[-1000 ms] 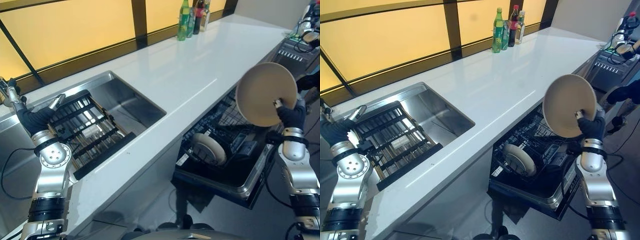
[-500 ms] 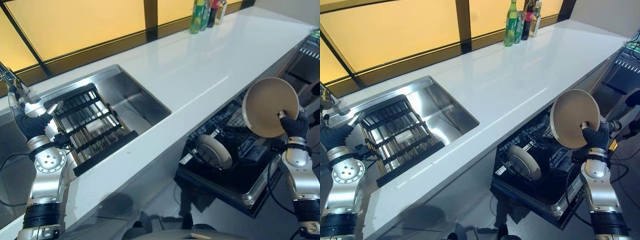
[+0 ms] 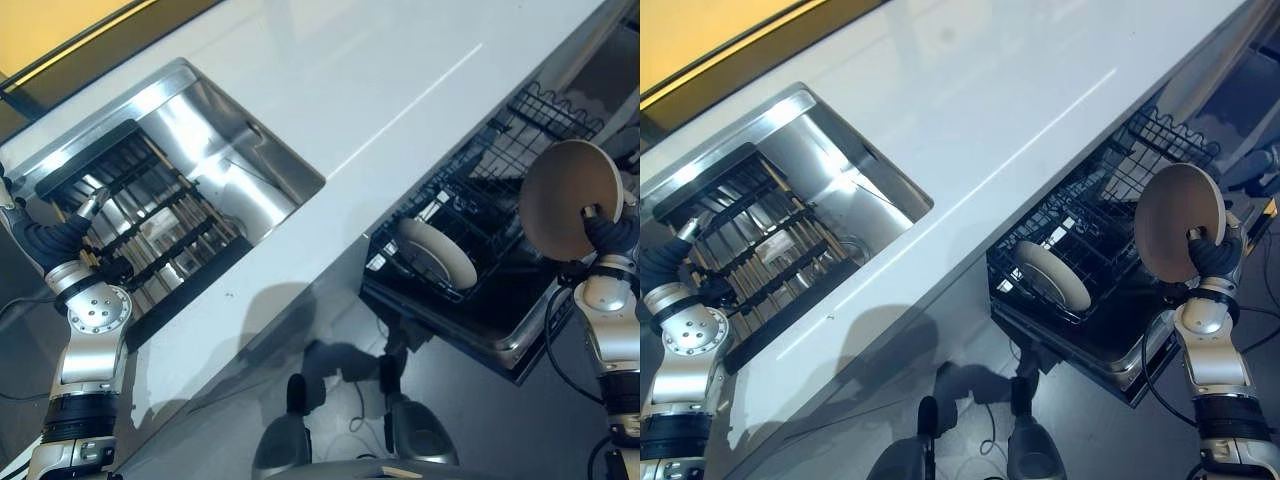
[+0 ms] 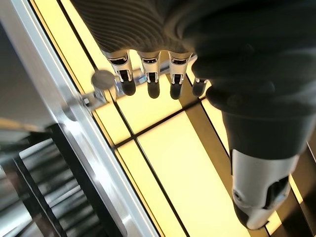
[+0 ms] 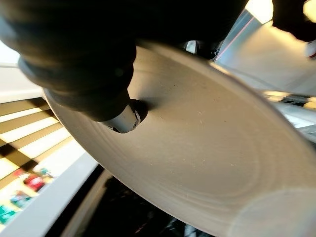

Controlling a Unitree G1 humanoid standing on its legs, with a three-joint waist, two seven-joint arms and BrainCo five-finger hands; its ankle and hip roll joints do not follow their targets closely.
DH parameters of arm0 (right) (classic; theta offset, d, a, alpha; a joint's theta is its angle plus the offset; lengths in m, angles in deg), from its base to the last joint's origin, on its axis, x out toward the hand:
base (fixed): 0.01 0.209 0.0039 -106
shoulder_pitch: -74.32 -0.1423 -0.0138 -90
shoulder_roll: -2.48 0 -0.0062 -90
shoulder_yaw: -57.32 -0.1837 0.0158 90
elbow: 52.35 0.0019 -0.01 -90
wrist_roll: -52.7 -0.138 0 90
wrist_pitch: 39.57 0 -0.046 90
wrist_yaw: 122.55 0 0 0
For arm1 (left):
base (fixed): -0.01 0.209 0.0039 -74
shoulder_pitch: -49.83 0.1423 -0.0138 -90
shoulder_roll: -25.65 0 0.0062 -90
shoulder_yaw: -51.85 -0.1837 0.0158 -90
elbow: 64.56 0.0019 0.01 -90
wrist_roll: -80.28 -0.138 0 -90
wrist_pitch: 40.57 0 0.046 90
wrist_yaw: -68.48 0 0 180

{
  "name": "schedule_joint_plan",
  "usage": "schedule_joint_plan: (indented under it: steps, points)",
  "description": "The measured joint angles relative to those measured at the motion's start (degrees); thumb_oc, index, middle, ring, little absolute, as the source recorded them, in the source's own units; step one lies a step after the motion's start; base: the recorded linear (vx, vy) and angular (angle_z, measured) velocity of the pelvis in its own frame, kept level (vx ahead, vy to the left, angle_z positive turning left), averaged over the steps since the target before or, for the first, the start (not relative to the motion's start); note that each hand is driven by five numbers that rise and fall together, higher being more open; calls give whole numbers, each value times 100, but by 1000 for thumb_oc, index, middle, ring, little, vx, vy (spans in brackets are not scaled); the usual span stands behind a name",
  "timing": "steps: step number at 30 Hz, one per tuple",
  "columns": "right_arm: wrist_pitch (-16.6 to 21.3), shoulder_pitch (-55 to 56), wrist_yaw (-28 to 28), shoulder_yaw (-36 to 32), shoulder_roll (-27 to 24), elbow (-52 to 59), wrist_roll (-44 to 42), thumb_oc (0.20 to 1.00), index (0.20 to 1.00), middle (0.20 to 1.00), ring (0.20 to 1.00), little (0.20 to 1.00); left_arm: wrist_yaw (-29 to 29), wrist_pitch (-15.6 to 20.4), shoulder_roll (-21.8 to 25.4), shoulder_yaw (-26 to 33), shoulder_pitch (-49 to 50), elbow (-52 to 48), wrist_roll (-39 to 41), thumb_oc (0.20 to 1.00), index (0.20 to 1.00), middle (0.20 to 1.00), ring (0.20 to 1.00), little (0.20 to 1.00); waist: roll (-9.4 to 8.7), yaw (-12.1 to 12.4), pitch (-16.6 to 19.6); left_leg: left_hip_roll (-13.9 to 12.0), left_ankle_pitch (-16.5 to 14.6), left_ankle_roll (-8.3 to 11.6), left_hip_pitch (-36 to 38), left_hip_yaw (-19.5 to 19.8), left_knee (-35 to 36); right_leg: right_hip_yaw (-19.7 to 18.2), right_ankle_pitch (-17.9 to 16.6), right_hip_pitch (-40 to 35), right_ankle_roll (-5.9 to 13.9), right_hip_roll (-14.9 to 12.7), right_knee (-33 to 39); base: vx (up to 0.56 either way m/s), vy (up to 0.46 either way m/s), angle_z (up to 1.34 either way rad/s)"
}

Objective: Pick up plates and place into dishwasher.

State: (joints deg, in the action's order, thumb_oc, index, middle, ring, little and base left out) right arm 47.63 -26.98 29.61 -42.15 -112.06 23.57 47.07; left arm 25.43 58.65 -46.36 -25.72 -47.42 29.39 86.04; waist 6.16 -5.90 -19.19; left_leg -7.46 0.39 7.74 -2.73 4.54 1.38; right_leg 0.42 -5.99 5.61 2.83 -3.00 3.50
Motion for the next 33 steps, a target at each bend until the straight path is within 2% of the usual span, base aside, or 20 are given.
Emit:
schedule_joint_plan:
  steps: [5, 9, 14, 21, 24, 30, 33]
  points:
    - [2, -174, 23, 5, -248, -107, 3, 200, 200, 200, 200, 200, -50, 6, 0, -70, -135, 1, -2, 1000, 1000, 1000, 1000, 1000, 118, -109, -124, 0, 1, 0, -38, -118, 1, -43, -2, 70, 2, 0, -1, -28, 20, -7]
    - [20, -575, 70, 47, -445, -335, 196, 200, 200, 200, 200, 200, -164, 6, 2, -306, -409, 20, -4, 1000, 1000, 1000, 1000, 1000, 221, -103, -194, 2, 3, 3, -144, -123, -48, -60, -4, 176, 4, 4, -33, -43, -5, -2]
    - [41, -1234, 232, 429, -797, -581, 617, 200, 200, 200, 200, 200, -236, -2, 36, -412, -658, 194, -1, 1000, 1000, 1000, 1000, 1000, 311, -62, -361, 19, 12, 6, -388, -115, -197, -46, -15, 397, 2, 1, -165, -34, -25, 1]
    - [182, -1647, 370, 1127, -949, -714, 856, 200, 200, 200, 200, 200, -232, 1, 147, -460, -980, 208, 3, 1000, 1000, 1000, 1000, 1000, 297, 86, -458, 16, 78, 18, -604, -22, -269, 79, -24, 509, -14, 1, -205, 0, -69, 11]
    - [259, -1758, 411, 1260, -951, -733, 972, 200, 200, 200, 200, 200, -222, 1, 286, -463, -1040, 221, 4, 1000, 1000, 1000, 1000, 1000, 260, 123, -548, 11, 109, 31, -654, 40, -272, 156, -31, 517, -25, 6, -205, 7, -55, 14]
    - [260, -1894, 544, 1521, -948, -740, 1239, 200, 200, 200, 200, 200, -188, -1, 400, -467, -1211, 223, 17, 1000, 1000, 1000, 1000, 1000, 181, 353, -615, 2, 130, 34, -715, 51, -276, 209, -38, 545, -35, 11, -209, 3, -54, 4]
    - [260, -1931, 626, 1666, -946, -771, 1317, 200, 200, 200, 200, 200, -160, 4, 519, -468, -1303, 235, 25, 1000, 1000, 1000, 1000, 1000, 123, 366, -652, -5, 150, 37, -777, 69, -295, 278, -38, 551, -35, 9, -209, -5, -62, 11]
